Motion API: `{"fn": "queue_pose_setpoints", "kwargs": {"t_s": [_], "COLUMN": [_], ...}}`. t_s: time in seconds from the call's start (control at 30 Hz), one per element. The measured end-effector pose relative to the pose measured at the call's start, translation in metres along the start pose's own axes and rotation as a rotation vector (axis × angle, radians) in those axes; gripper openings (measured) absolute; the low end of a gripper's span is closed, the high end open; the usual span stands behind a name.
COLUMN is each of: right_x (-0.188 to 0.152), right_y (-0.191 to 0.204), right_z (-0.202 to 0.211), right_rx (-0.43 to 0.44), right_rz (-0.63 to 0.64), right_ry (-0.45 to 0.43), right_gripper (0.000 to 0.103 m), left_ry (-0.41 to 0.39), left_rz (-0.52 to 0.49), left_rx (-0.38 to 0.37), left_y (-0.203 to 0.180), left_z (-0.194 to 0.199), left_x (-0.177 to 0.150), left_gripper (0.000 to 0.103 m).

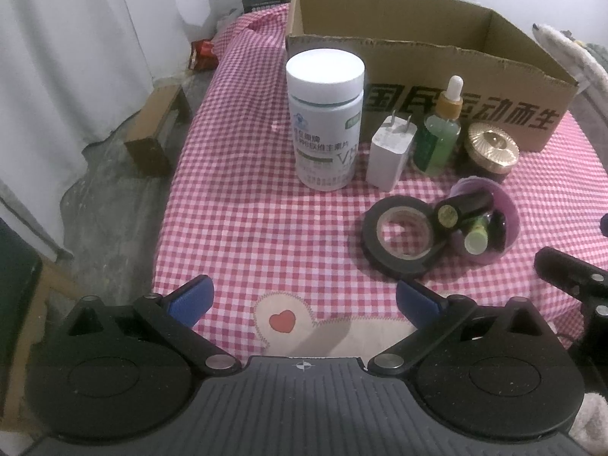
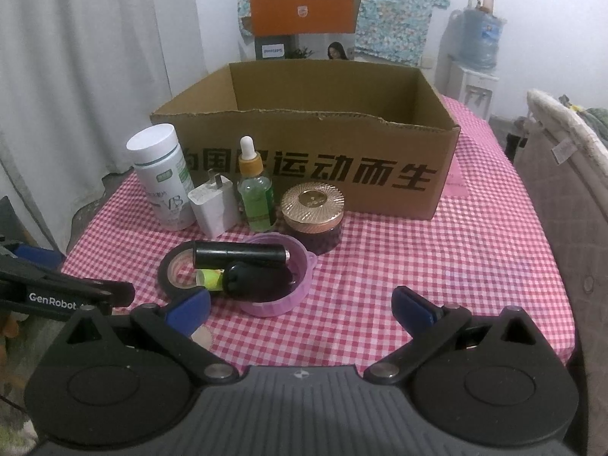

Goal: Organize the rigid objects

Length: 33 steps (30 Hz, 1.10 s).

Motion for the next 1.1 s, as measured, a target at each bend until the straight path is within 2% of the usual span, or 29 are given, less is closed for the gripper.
{"fn": "queue_pose_setpoints", "kwargs": {"t_s": [1.1], "right_x": [0.0045], "right_y": [0.0], "right_z": [-0.0016], "right_rx": [0.021], "right_rz": [-0.009], "right_ry": [-0.013], "right_gripper": [0.103], "left_ry": [0.008], "left_rz": [-0.016], "left_rx": [0.016], "left_y": [-0.0018], "left_z": [-0.0012], "left_x": [0.0005], "left_gripper": [0.102]}}
Point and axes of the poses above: each gripper's, at about its wrist camera, not at the fingertips, and z roughly against the way its jaws point, y to its left, x to its top, the point moved 7 cm from there along -z, roughly the way its jaws point, and after that the axes turned 5 degrees about z, right-handed, at the moved point
